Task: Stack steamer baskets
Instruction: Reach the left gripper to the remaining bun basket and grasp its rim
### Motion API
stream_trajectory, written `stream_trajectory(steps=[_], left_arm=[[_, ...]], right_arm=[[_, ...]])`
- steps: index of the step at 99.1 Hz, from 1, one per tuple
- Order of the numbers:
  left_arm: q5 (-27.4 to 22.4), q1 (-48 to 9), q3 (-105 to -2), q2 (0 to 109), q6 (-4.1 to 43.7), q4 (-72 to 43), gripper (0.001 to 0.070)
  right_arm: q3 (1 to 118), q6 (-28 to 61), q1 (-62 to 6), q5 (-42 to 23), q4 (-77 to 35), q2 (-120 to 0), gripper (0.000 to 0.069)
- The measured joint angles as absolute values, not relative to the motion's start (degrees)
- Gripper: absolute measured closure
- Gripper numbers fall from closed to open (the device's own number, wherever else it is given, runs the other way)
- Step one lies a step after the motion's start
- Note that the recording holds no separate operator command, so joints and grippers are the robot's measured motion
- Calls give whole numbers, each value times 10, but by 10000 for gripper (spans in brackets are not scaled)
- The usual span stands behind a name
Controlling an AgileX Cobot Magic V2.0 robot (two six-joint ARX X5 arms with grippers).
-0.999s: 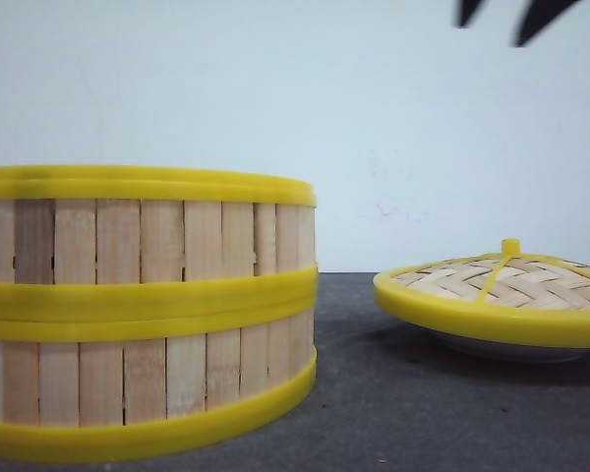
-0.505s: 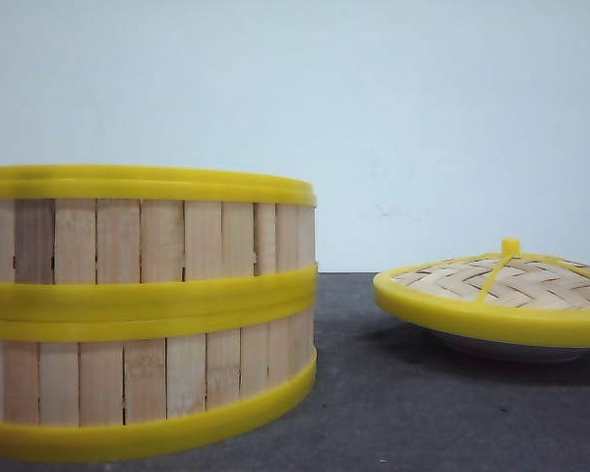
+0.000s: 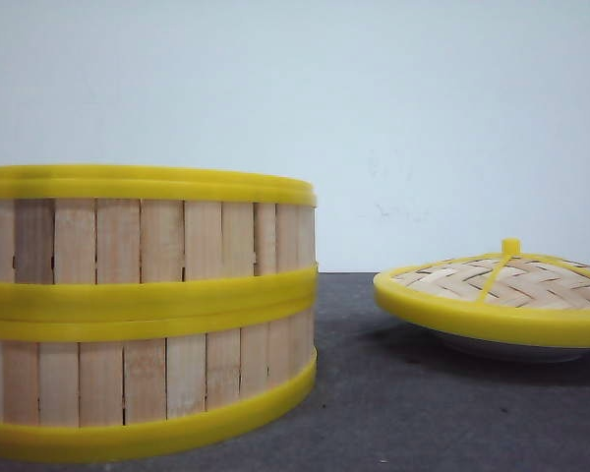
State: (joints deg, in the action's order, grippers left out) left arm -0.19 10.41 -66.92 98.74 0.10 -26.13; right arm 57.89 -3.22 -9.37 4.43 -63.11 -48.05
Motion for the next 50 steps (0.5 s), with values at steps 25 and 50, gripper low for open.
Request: stream_trajectory(steps=[25, 50], left_arm=[[-5, 107, -670, 987, 2, -240, 681], [-30, 107, -743, 987, 1, -298, 681]], right_arm=[[579, -43, -94, 44, -656, -438, 285], [579, -59, -94, 45, -682, -382, 285]])
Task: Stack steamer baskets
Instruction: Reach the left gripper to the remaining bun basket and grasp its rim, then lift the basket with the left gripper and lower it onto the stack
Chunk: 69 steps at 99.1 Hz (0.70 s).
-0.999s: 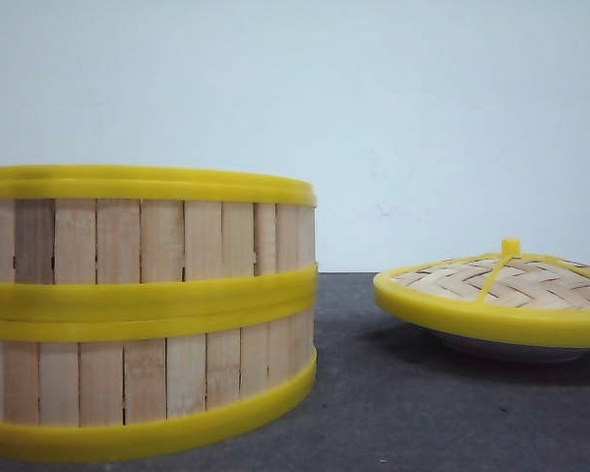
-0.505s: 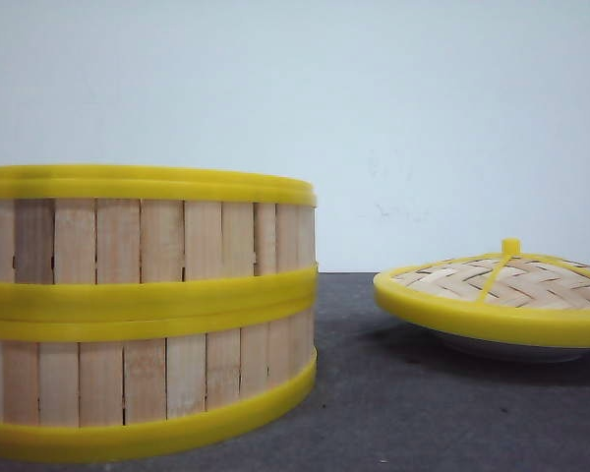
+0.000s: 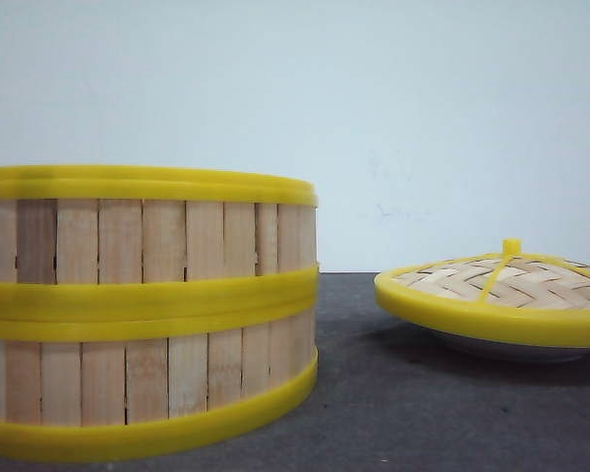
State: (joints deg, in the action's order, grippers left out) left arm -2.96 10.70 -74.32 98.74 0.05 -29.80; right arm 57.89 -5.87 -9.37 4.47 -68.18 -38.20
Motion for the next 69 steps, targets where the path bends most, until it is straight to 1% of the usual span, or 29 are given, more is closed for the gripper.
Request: stream_trajectory(steps=[9, 30, 52, 69], left_arm=[[-31, 107, -788, 987, -4, -330, 681], [-53, 107, -900, 989, -4, -401, 681], [-114, 102, -993, 985, -4, -491, 681], [-160, 82, -1022, 950, -11, -550, 681]], right_arm=[[579, -63, -94, 45, -691, -364, 285], [579, -65, -94, 45, -709, -340, 285], [579, -65, -94, 45, -715, -338, 285], [579, -65, -94, 45, -715, -338, 285]])
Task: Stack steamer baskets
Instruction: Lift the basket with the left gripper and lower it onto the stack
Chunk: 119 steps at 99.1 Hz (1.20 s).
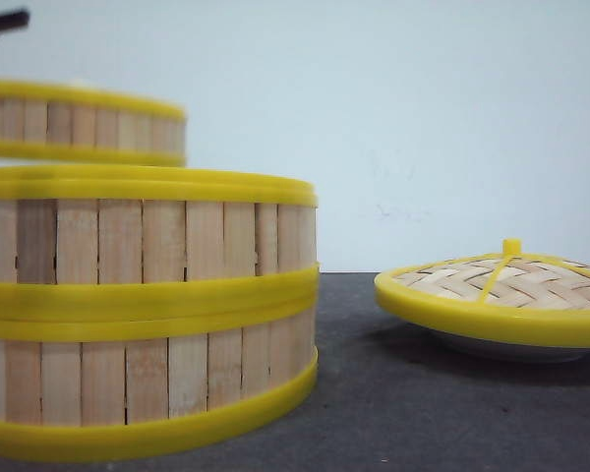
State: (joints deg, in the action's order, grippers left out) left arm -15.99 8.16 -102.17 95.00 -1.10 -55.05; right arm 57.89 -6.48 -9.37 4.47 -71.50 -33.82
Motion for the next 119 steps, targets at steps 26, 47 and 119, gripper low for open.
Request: stream_trajectory(steps=[26, 47, 119], left_arm=[[-168, 13, -1025, 867, -29, -608, 681], [-167, -49, -1023, 843, -49, -667, 681], [-137, -140, -748, 742, -32, -550, 681]], right_arm=[[579, -65, -94, 45, -707, -338, 285], [579, -65, -94, 45, -704, -338, 285], [579, -65, -94, 45, -697, -338, 285]])
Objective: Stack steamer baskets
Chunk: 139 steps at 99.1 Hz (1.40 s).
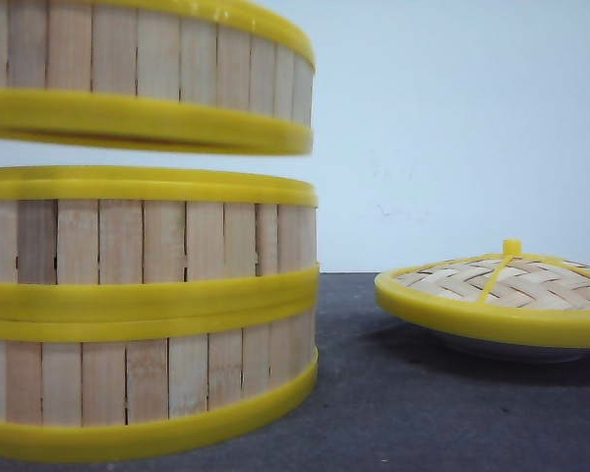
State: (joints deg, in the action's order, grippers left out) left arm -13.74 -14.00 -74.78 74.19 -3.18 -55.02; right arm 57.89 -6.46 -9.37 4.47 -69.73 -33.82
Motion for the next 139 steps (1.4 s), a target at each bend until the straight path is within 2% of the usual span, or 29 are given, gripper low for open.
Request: stream_trajectory(steps=[127, 139], left_arm=[[-119, -141, -726, 766, -18, -511, 681], [-119, -141, -726, 766, -17, -511, 661]], right_arm=[[579, -64, -94, 45, -697, -338, 285], [579, -64, -94, 45, -697, -338, 285]])
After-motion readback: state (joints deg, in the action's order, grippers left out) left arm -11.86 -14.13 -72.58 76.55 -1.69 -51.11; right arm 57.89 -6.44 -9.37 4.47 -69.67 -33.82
